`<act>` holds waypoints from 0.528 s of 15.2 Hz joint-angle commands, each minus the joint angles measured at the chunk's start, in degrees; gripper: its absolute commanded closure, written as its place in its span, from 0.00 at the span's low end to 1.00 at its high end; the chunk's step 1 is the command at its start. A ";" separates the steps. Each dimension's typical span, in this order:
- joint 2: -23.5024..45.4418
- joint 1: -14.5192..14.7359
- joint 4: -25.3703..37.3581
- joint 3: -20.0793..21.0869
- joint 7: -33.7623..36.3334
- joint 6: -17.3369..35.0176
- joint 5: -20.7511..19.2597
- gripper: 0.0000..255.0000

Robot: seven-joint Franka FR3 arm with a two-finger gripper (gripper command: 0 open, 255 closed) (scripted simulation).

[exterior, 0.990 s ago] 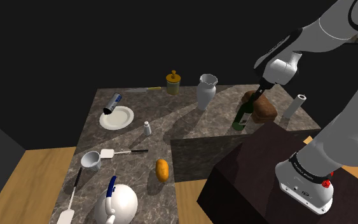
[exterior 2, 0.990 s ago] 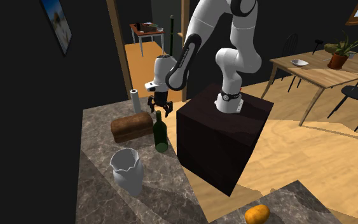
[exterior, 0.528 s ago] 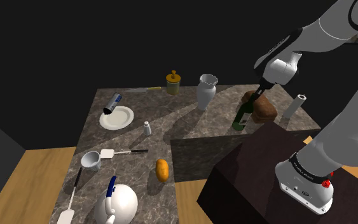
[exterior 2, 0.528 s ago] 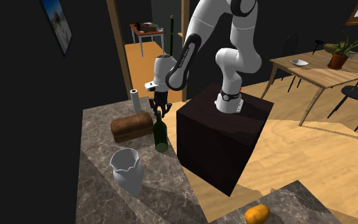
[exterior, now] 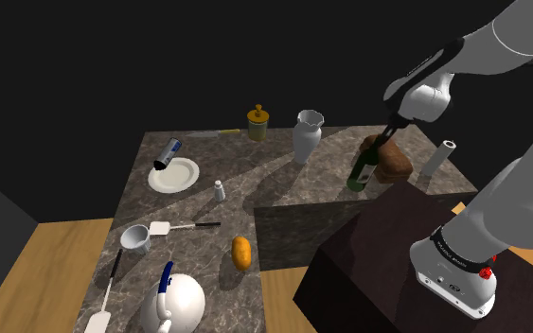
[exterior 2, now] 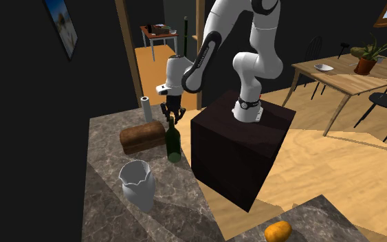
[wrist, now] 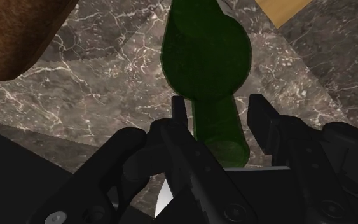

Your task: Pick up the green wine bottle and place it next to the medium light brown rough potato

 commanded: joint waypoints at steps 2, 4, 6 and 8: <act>-3.30 1.04 -0.40 -2.23 5.51 -1.71 -7.26 1.00; -5.48 1.06 -0.52 -2.98 8.85 -3.02 -11.69 1.00; -7.59 0.66 -0.50 -3.19 11.85 -4.48 -15.66 1.00; -9.59 -0.02 -0.36 -3.00 14.42 -6.07 -19.05 1.00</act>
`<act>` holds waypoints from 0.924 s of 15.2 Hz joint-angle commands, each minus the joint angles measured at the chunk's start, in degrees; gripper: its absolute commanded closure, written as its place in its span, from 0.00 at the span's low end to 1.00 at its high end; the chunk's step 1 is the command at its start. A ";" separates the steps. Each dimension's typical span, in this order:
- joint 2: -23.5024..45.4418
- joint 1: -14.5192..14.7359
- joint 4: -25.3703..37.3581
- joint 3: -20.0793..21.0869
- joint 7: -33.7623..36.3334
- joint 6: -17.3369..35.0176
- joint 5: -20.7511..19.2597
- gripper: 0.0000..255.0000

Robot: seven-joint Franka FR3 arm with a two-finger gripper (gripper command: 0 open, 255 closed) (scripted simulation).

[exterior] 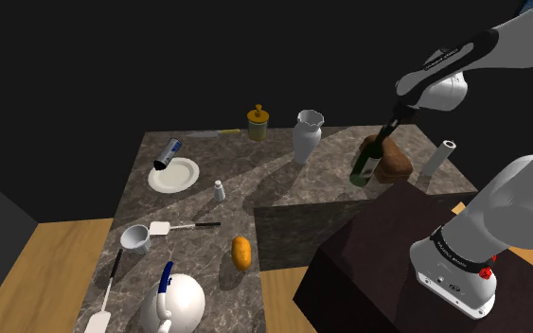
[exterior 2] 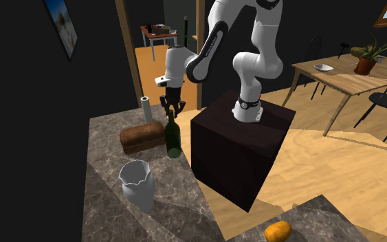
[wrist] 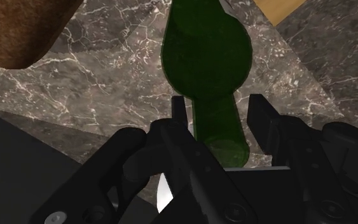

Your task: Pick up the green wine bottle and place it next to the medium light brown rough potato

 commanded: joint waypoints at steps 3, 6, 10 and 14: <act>-3.50 -1.35 0.59 0.68 4.16 -3.26 -5.47 1.00; -6.05 -2.45 1.17 1.52 6.53 -5.92 -8.51 1.00; -9.10 -3.69 2.16 2.70 8.88 -9.54 -11.41 1.00; -11.79 -4.66 3.38 3.85 10.58 -13.18 -13.37 1.00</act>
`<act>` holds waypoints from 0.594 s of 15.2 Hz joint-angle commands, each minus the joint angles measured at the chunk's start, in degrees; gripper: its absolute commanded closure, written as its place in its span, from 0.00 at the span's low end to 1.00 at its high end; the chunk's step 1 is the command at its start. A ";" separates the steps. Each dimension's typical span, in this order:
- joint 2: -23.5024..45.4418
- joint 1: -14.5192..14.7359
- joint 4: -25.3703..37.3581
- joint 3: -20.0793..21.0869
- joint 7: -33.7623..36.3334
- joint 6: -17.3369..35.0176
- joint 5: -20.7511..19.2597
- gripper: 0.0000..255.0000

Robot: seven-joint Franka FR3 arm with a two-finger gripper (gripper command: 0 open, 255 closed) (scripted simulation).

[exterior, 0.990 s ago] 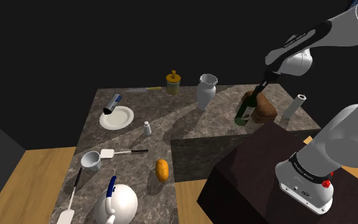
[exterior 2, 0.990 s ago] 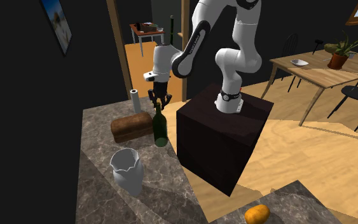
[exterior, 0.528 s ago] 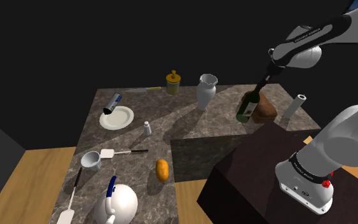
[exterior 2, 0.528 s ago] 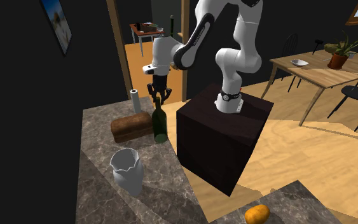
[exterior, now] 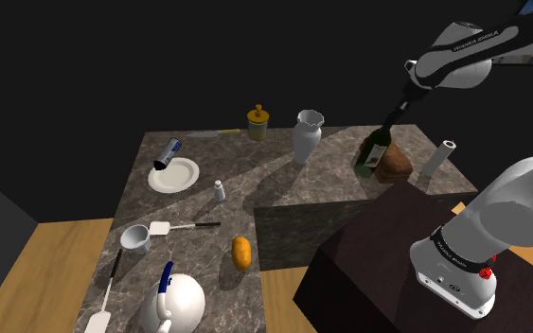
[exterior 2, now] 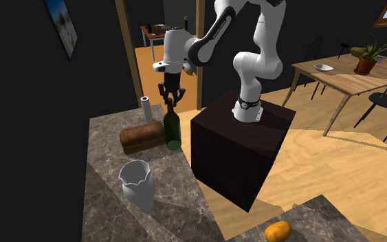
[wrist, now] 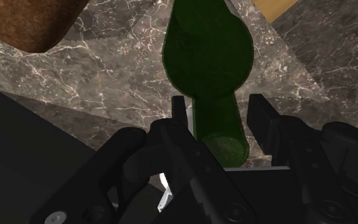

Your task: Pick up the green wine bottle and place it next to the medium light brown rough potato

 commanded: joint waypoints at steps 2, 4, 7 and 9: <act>-1.88 -0.66 1.16 0.72 0.92 -2.86 -1.18 1.00; -3.02 -0.99 1.90 1.24 1.50 -4.66 -1.78 1.00; -4.59 -1.40 3.10 1.99 2.24 -7.32 -2.49 1.00; -5.54 -1.62 3.97 2.46 2.66 -9.08 -2.85 1.00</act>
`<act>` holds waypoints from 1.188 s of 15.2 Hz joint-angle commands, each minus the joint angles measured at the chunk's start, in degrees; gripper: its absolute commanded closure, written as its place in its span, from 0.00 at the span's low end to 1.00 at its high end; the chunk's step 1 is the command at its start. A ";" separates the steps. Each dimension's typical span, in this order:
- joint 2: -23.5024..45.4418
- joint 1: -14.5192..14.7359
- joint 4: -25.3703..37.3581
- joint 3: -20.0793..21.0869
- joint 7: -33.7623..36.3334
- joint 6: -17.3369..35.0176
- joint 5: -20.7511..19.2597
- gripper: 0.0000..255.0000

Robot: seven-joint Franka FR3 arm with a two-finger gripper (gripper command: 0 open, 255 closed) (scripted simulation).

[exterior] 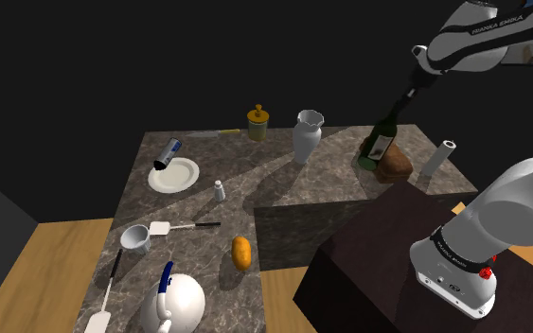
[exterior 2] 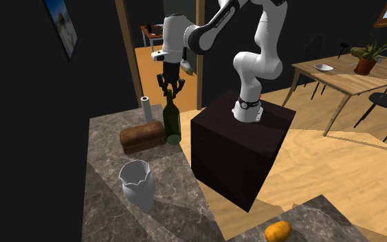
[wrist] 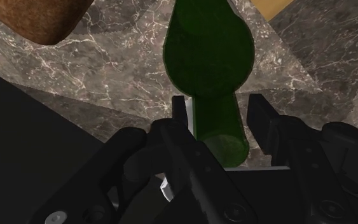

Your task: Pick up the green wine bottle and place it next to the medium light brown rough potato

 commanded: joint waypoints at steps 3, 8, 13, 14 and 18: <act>-1.68 -0.32 1.99 0.89 0.71 -3.58 -0.52 1.00; -3.47 -0.59 4.53 1.92 1.40 -7.82 -0.91 1.00; -4.85 -0.71 7.34 2.83 1.90 -11.95 -1.06 1.00; -5.07 -0.71 7.94 3.00 1.98 -12.76 -1.07 1.00; -5.82 -0.70 10.43 3.64 2.26 -15.97 -1.03 1.00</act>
